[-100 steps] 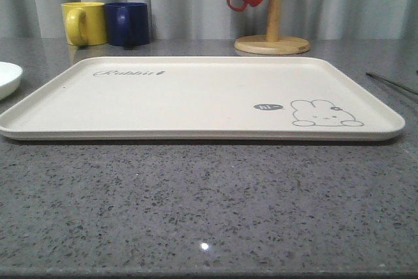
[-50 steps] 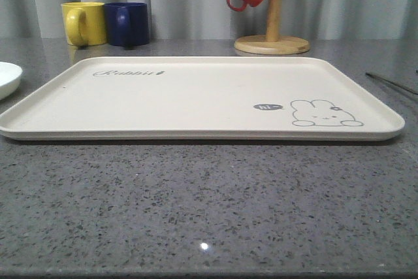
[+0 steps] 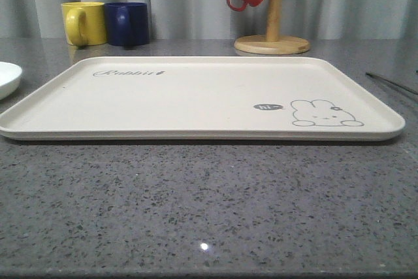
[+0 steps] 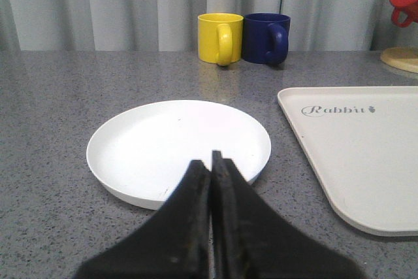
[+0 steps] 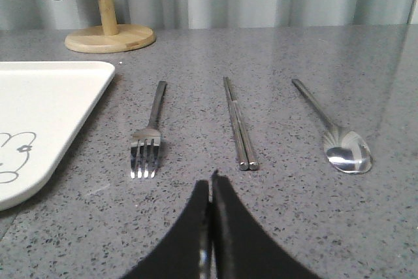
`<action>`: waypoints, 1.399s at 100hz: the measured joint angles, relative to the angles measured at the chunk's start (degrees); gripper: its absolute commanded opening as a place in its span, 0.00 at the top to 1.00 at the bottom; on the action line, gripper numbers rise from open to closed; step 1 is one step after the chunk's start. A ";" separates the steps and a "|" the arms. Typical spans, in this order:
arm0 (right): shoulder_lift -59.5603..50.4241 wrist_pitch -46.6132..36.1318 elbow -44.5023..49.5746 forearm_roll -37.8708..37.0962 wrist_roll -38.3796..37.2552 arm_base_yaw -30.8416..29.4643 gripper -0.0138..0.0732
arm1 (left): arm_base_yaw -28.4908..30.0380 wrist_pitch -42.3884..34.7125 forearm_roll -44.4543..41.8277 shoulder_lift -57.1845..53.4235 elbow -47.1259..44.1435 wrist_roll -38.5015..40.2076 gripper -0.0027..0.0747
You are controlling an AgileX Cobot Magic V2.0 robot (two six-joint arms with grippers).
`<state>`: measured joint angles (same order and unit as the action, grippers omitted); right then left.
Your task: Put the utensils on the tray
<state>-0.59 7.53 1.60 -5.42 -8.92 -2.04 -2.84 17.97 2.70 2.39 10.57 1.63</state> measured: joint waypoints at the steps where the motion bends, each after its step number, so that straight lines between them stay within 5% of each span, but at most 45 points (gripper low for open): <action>1: 0.00 0.00 0.00 0.00 0.00 0.00 0.92 | 0.00 0.39 0.00 0.28 0.88 0.00 0.99; 39: 0.00 0.00 0.00 0.00 0.00 0.00 0.92 | 0.00 11.78 -0.48 23.99 17.63 0.12 0.94; 66: 0.00 0.00 0.00 0.00 0.00 0.00 0.92 | 0.16 14.83 -0.62 43.88 28.88 3.05 0.46; 94: 0.00 0.00 0.00 0.00 0.00 0.00 0.92 | 6.89 21.82 -0.62 62.76 43.87 3.53 0.45; 140: 0.00 0.00 0.00 0.00 0.00 0.00 0.92 | 17.38 45.13 -0.87 87.88 64.64 3.66 0.45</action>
<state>-0.59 7.53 1.60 -5.42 -8.92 -2.04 14.54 63.09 1.83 90.27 75.21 5.29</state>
